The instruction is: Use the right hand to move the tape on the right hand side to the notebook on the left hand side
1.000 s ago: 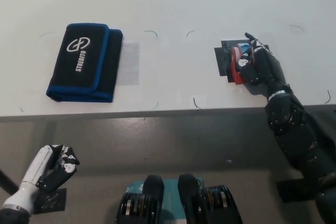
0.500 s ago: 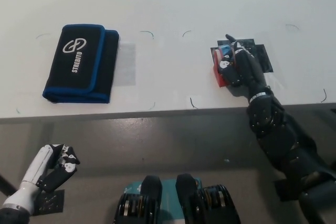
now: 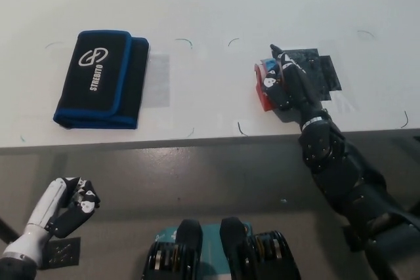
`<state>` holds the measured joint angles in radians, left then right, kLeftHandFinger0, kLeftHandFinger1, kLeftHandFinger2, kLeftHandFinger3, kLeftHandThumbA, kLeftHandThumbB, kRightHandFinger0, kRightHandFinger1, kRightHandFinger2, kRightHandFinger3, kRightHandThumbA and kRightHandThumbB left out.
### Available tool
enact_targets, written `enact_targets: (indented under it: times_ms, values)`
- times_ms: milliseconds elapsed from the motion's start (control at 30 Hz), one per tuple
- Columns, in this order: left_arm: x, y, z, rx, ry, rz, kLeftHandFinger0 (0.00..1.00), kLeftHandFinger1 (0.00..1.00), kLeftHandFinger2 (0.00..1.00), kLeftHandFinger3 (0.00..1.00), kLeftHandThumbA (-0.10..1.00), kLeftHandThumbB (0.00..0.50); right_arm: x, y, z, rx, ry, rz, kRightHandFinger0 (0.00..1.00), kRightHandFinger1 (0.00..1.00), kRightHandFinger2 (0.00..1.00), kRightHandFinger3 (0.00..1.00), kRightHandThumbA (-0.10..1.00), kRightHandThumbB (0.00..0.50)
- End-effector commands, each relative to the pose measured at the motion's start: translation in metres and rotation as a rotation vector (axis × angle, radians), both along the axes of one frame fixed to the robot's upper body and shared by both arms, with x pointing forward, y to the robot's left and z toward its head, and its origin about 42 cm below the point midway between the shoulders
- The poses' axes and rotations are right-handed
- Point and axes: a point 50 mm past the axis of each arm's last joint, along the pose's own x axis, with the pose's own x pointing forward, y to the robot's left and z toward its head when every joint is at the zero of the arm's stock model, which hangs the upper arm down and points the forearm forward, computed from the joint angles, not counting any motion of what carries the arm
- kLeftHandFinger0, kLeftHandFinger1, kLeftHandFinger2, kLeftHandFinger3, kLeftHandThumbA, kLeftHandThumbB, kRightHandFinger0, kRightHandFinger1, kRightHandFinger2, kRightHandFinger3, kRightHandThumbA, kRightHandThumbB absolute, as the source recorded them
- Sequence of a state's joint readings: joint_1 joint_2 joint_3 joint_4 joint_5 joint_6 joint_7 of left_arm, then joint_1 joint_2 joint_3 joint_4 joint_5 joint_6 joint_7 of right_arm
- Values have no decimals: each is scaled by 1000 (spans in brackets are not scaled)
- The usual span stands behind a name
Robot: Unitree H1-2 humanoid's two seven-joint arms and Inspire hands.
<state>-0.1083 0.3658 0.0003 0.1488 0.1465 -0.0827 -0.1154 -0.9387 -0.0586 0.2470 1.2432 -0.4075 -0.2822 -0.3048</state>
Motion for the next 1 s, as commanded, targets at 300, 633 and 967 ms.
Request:
enact_targets:
  times_ms: [300, 633, 967]
  values:
    - [8, 3, 17, 40, -53, -23, 66, 164, 319, 417, -100, 338, -8, 73, 8, -16, -5, 134, 1000, 1000, 1000, 1000, 812, 500]
    - [9, 2, 18, 38, -55, -39, 86, 167, 311, 400, -100, 313, -14, 111, 19, -21, -34, 198, 1000, 1000, 1000, 1000, 812, 500]
    - [10, 1, 19, 41, -55, -41, 78, 168, 325, 405, -100, 327, -17, 128, 25, -25, -32, 223, 1000, 1000, 1000, 1000, 802, 500]
